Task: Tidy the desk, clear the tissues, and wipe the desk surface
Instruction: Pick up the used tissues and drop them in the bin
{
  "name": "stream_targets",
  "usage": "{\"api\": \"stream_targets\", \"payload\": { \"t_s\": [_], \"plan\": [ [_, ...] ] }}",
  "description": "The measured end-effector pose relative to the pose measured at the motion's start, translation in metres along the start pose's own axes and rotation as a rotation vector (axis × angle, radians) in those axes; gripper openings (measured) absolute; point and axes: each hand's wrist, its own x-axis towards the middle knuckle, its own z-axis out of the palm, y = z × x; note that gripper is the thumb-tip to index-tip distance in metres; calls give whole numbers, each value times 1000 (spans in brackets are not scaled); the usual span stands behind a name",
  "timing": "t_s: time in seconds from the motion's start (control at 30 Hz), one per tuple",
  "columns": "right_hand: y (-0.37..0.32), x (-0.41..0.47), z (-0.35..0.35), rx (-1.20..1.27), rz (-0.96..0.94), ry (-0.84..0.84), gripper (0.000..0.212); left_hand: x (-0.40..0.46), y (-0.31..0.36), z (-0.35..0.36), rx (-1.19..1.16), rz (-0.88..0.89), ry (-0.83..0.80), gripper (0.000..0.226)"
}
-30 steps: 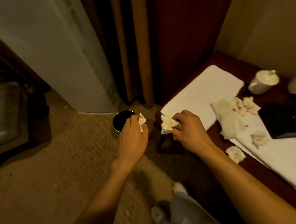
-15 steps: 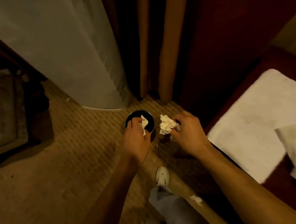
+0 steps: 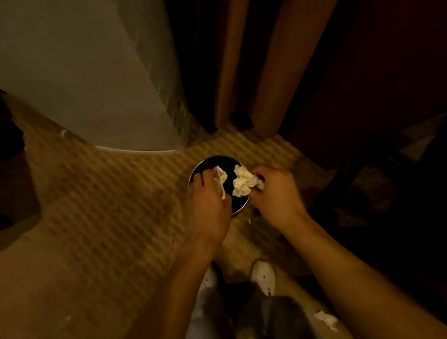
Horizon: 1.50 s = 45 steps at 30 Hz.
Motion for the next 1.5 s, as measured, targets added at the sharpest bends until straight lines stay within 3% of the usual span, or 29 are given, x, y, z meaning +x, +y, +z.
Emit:
{"api": "stream_targets", "payload": {
  "t_s": [0.23, 0.37, 0.47, 0.63, 0.8, 0.9, 1.03, 1.13, 1.3, 1.5],
  "plan": [
    [99, 82, 139, -41, 39, -47, 13, 81, -119, 127, 40, 43, 18, 32],
    [143, 115, 191, -92, 21, -92, 38, 110, -167, 185, 151, 90, 28, 55],
    [154, 125, 205, -114, 19, -127, 63, 119, -184, 204, 292, 118, 42, 73],
    [138, 109, 181, -101, 7, -132, 64, 107, -169, 185, 327, 96, -49, 75],
    [71, 70, 91, -67, -25, -49, 53, 71, -93, 97, 249, 154, -81, 41],
    [20, 33, 7, -13, -57, 41, 32, 44, -23, 27, 169, 223, -75, 19],
    [-34, -31, -101, -36, -89, 158, 12, 7, 72, -50, 138, 278, -112, 8],
    [-61, -89, -177, -61, -103, 217, 8, -24, 143, -94, 128, 341, -125, 9],
    [-55, -182, -281, -145, -11, 352, 15, -81, 250, -135, 123, 605, -134, 9],
    [27, -318, -370, -127, 269, 563, 36, -186, 377, -82, 113, 831, -231, 32]
  ]
}}
